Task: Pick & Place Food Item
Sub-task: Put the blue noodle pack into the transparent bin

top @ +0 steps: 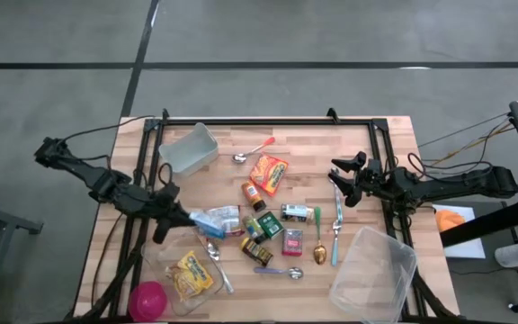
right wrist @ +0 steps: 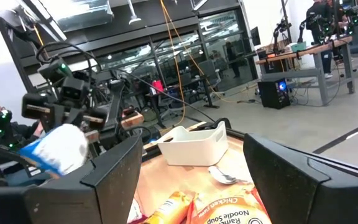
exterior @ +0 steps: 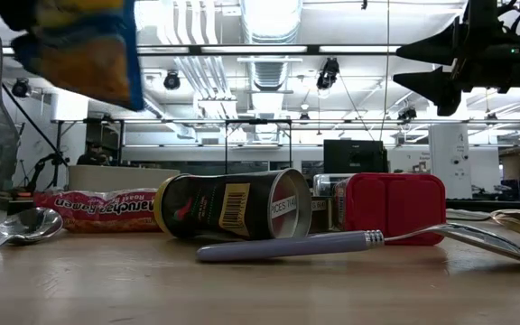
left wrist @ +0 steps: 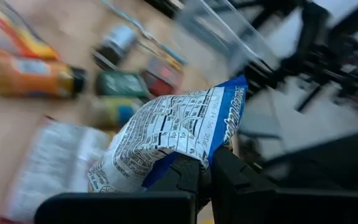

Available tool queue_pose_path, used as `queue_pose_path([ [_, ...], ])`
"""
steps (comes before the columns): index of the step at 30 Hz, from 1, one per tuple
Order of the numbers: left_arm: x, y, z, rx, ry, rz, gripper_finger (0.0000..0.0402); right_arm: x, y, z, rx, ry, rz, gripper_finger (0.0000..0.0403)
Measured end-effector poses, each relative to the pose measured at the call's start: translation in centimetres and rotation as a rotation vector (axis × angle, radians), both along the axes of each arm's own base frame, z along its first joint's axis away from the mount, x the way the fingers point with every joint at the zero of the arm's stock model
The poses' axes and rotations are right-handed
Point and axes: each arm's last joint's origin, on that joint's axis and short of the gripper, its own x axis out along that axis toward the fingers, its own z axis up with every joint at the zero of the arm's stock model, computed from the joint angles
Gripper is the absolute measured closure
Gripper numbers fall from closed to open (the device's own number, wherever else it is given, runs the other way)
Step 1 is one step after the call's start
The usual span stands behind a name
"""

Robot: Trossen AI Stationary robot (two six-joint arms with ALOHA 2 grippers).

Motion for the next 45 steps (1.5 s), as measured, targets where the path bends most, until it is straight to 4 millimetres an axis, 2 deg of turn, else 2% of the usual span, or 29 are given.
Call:
queue_pose_path([
  [4,-0.2,-0.4,0.2,-0.149,0.051,-0.051,0.0392,0.0,0.0,0.0,0.000,0.000,0.000,0.0126],
  [10,-0.7,-0.9,2.6,-0.296,0.070,-0.086,0.0392,0.0,0.0,0.0,0.000,0.000,0.000,0.0126],
  [15,-1.3,-1.3,3.4,-0.396,0.139,-0.084,0.0392,0.0,0.0,0.0,0.000,-0.001,0.000,0.0126],
  [25,-1.8,-2.0,1.9,-0.556,0.380,0.048,0.0392,0.0,0.0,0.0,0.000,0.000,0.000,0.0126],
  [34,-2.0,-1.8,-0.3,-0.616,0.658,0.318,0.0392,0.0,0.0,0.0,0.000,0.000,0.000,0.0126],
  [45,-1.8,-2.0,-2.1,-0.672,0.857,0.618,0.0391,0.0,0.0,0.0,0.000,0.000,0.000,0.0126],
])
